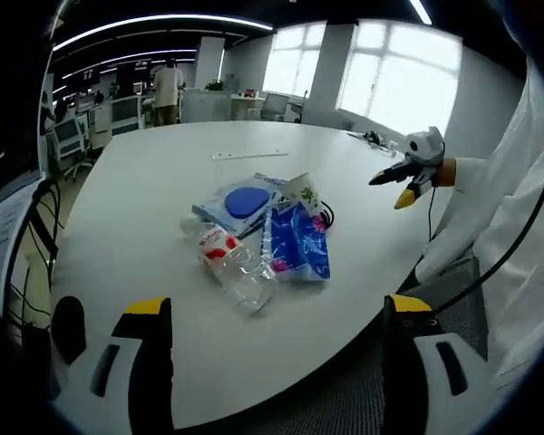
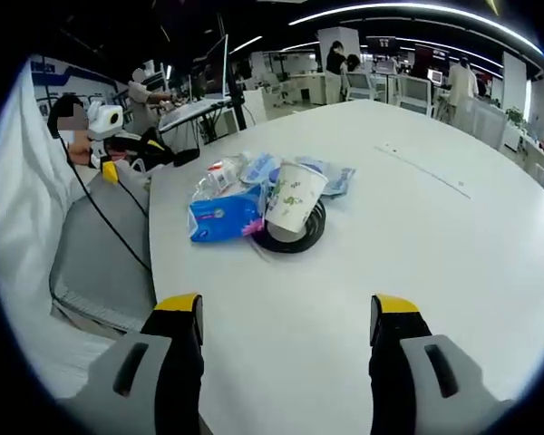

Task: Arrange the tabletop items into an orderly group along one side of the table until the central work area is clear of visible clutter.

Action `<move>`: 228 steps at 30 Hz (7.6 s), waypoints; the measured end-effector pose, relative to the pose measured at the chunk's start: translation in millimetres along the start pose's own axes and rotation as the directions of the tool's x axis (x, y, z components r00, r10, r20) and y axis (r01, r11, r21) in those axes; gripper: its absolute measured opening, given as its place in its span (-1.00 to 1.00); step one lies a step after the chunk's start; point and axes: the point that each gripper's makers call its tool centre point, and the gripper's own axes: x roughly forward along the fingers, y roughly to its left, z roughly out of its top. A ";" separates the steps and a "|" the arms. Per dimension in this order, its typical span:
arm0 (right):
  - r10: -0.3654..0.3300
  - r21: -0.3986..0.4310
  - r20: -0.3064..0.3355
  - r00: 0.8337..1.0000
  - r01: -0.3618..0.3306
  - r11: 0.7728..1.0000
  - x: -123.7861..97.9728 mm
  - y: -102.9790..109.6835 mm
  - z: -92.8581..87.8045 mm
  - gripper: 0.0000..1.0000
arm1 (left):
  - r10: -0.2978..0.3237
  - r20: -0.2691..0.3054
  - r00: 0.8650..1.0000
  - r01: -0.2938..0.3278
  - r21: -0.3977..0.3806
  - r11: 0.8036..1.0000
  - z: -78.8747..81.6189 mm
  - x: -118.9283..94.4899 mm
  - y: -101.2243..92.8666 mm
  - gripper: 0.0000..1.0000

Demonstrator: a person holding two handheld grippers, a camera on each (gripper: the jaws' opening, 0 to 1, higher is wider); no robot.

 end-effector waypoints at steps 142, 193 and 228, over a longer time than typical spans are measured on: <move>0.175 -0.341 -0.084 0.981 -0.193 0.920 65.7 -11.4 112.2 0.31 | 0.004 0.053 0.999 -0.003 -0.022 1.000 16.9 12.0 7.9 0.89; 0.371 -0.414 -0.588 0.718 -0.662 0.624 121.6 3.7 105.8 -0.63 | 0.043 0.080 0.996 -0.034 -0.113 0.993 6.4 21.1 25.0 0.86; 0.426 -0.312 -0.600 0.677 -0.688 0.655 97.4 17.1 98.6 -1.00 | 0.029 0.097 0.995 -0.019 -0.106 0.994 12.0 24.2 21.9 0.83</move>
